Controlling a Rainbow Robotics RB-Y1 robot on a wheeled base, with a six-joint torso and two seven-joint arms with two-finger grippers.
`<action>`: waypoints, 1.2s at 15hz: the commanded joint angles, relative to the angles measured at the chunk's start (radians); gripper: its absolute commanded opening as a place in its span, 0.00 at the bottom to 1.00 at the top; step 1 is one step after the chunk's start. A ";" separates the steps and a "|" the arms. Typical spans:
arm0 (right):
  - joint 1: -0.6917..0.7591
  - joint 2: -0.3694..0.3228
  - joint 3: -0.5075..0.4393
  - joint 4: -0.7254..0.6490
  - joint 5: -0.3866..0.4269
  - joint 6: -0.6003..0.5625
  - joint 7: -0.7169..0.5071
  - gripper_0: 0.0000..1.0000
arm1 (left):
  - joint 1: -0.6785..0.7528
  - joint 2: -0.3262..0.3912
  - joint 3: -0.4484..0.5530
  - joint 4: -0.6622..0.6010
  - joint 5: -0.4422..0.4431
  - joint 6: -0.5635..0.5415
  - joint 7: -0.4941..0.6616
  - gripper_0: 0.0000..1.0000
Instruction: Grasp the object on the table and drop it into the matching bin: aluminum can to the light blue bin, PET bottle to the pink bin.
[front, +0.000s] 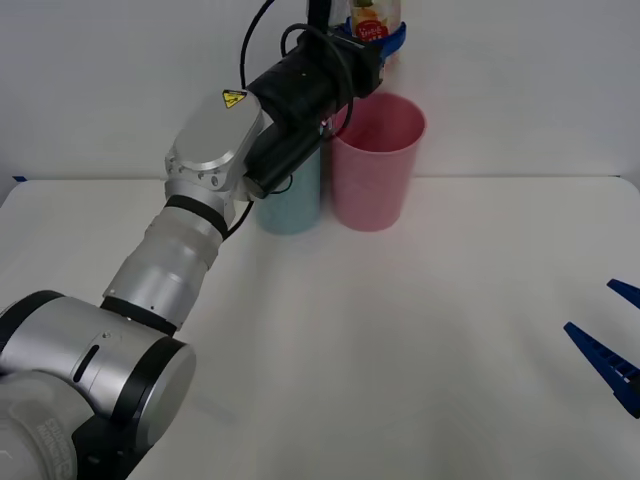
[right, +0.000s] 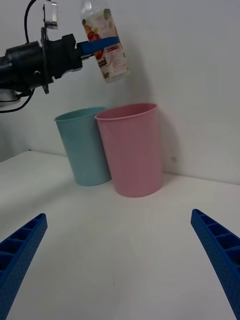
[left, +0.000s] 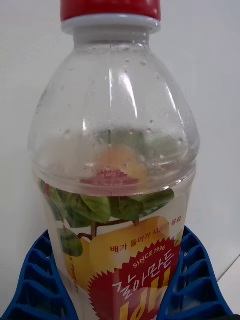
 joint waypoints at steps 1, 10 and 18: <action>0.000 0.000 0.000 0.000 0.000 0.000 0.000 1.00 | 0.000 -0.004 -0.068 0.000 0.019 0.068 0.007 0.00; 0.000 0.000 0.000 0.000 0.000 0.000 0.000 1.00 | -0.002 -0.004 -0.106 0.000 0.042 0.102 0.010 1.00; 0.000 0.000 0.000 0.000 0.000 0.000 0.000 1.00 | 0.090 0.048 -0.106 -0.114 0.099 0.064 0.013 1.00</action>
